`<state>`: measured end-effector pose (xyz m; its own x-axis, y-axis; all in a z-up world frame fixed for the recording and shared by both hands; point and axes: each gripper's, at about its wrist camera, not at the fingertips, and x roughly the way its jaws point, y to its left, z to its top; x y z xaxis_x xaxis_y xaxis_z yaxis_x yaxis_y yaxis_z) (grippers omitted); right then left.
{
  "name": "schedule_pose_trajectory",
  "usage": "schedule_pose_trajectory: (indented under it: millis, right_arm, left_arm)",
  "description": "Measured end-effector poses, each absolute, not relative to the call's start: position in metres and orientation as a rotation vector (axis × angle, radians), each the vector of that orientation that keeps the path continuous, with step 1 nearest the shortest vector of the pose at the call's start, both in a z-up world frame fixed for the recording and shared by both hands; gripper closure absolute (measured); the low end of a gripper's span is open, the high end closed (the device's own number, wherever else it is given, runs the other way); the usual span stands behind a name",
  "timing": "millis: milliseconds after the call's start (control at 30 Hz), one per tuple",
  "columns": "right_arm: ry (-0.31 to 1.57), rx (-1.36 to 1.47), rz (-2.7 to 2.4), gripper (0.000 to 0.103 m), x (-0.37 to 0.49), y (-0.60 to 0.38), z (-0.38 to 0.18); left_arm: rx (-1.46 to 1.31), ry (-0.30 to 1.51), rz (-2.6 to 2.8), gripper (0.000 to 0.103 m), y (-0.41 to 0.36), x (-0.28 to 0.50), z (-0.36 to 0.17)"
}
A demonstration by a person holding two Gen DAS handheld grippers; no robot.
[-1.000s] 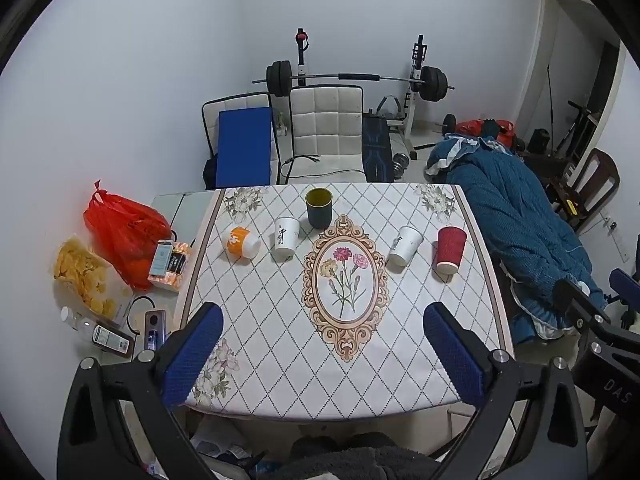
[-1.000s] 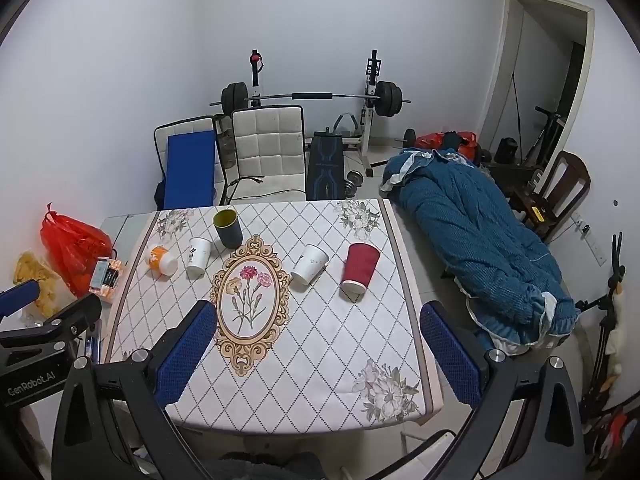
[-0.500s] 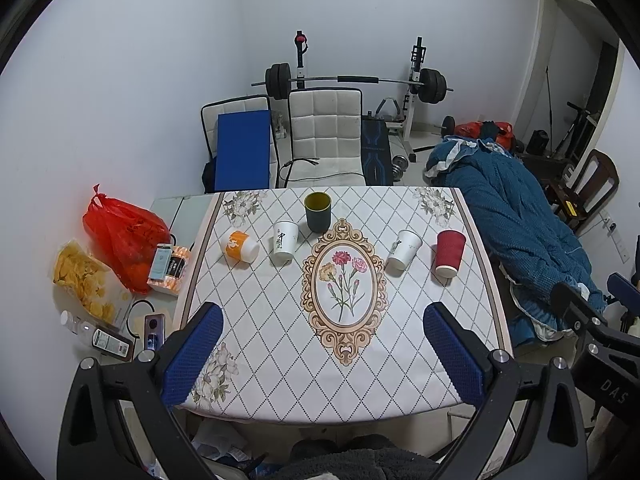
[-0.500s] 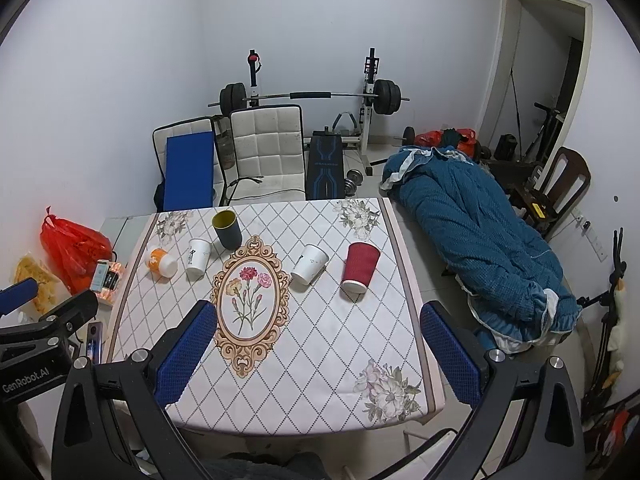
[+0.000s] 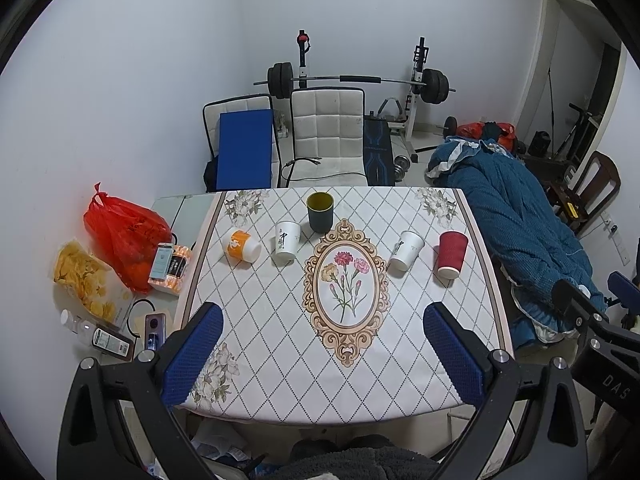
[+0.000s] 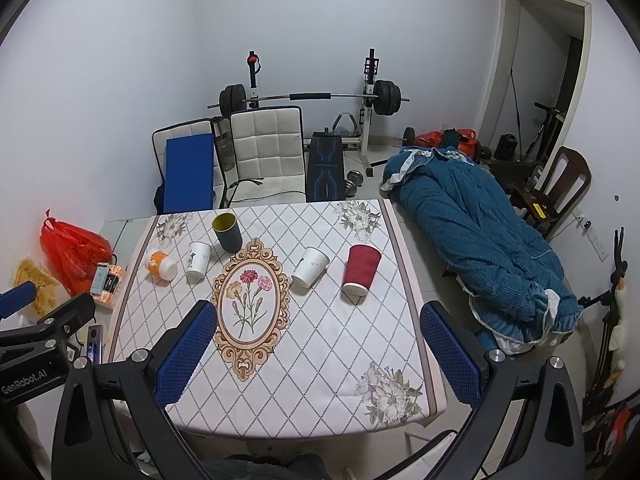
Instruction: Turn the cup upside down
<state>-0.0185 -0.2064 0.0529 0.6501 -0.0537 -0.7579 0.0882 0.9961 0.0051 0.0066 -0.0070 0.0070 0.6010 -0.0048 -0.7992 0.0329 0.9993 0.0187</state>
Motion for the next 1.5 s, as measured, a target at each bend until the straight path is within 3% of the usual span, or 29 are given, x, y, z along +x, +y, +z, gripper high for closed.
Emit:
schedule_pose_trajectory:
  millis: [1500]
  right_arm:
    - [0.862,0.049,-0.074,0.0,-0.006,-0.185,0.064]
  left_arm:
    - [0.024,0.907,-0.019,0.0,0.013,0.011,0.009]
